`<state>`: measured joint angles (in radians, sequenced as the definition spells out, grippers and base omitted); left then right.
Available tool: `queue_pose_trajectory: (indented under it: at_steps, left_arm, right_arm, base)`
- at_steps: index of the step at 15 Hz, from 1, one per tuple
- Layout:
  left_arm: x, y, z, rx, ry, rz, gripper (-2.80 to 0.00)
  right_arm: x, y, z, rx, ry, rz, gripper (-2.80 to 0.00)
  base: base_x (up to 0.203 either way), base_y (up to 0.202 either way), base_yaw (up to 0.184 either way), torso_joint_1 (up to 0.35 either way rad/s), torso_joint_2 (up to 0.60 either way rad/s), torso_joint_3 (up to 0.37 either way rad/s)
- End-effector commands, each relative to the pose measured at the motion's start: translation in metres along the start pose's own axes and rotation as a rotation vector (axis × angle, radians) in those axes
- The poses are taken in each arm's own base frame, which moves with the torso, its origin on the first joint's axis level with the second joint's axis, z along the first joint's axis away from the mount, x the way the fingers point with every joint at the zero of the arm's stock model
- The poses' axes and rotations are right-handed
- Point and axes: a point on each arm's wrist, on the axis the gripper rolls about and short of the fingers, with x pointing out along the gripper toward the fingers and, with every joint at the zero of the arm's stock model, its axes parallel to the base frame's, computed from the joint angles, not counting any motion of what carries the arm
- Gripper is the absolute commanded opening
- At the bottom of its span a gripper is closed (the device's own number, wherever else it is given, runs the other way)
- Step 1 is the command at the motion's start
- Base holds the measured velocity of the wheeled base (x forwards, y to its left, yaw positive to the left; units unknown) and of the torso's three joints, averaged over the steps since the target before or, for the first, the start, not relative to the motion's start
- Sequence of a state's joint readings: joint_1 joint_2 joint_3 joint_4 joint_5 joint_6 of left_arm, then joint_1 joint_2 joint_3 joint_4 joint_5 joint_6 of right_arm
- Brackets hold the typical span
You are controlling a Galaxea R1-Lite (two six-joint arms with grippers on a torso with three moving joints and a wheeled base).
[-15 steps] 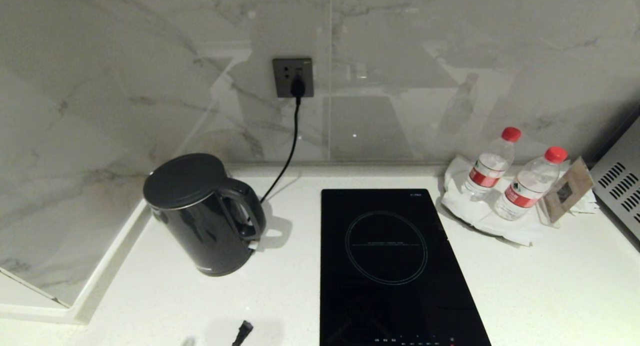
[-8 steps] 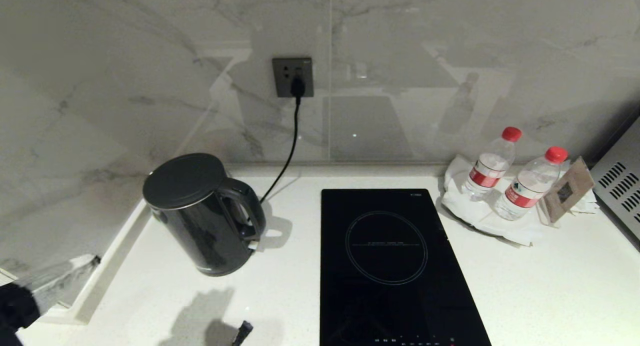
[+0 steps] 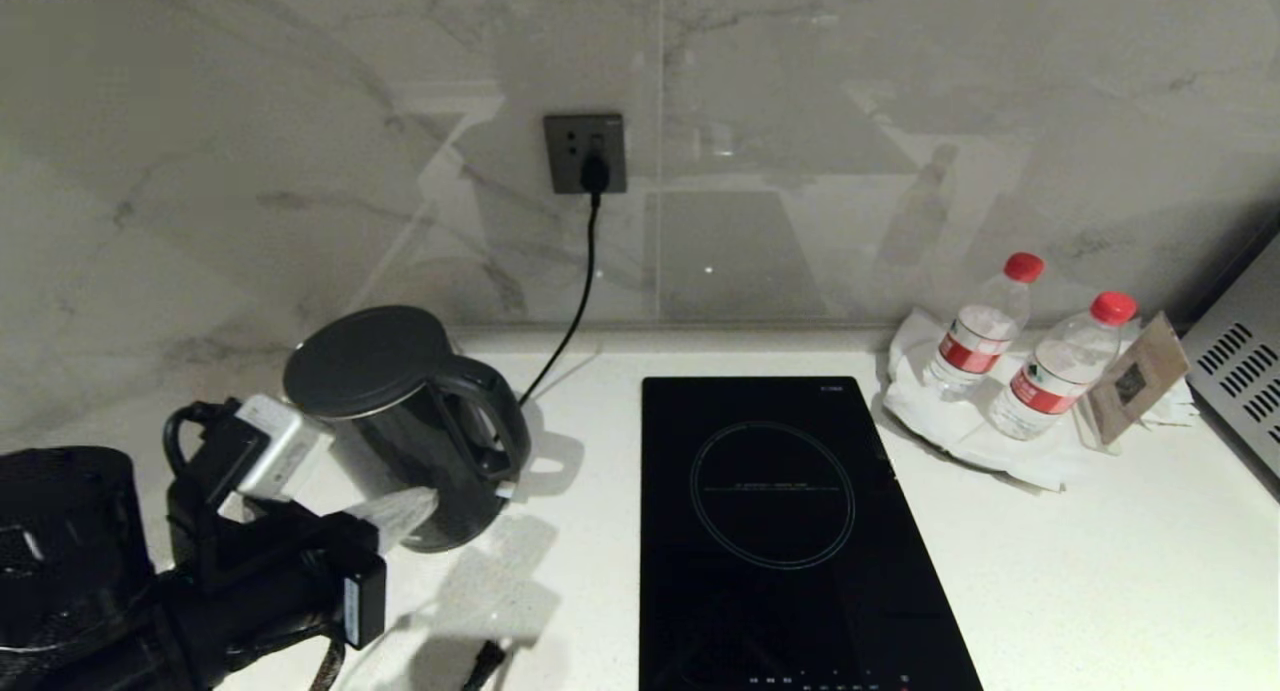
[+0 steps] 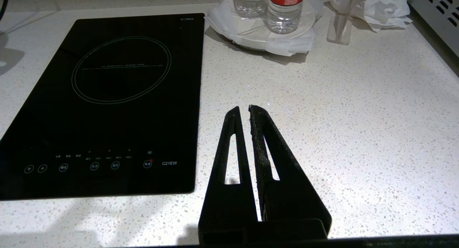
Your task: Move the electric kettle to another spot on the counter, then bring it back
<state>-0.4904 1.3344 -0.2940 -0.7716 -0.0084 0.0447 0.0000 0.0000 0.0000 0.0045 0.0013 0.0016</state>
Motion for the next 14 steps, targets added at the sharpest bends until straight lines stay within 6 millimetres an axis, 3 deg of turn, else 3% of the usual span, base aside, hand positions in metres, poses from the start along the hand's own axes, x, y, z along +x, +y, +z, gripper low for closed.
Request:
queue_pose_trajectory:
  at_steps: [1,5,9,12,14]
  left_arm:
    - [0.017,-0.011,-0.027,0.019,0.101,-0.044,-2.8]
    - [0.027,-0.02,-0.042,0.038,0.164,-0.06,-2.8]
    - [0.06,-0.032,-0.059,0.09,0.186,0.031,-2.8]
    - [0.088,-0.047,-0.068,0.151,0.092,0.099,-2.8]
    - [0.096,-0.053,-0.07,0.188,0.057,0.108,-2.8]
  right_arm:
    - [0.0,0.0,0.0,0.0,0.0,0.0,-2.8]
    - [0.0,0.0,0.0,0.0,0.0,0.0,-2.8]
    - [0.0,0.0,0.0,0.0,0.0,0.001,-2.8]
    - [0.0,0.0,0.0,0.0,0.0,0.002,-2.8]
    - [0.0,0.0,0.0,0.0,0.0,0.002,-2.8]
  base:
    - [0.0,0.0,0.0,0.0,0.0,0.0]
    - [0.0,0.0,0.0,0.0,0.0,0.0]
    - [0.0,0.0,0.0,0.0,0.0,0.0]
    - [0.0,0.0,0.0,0.0,0.0,0.0]
    - [0.0,0.0,0.0,0.0,0.0,0.0]
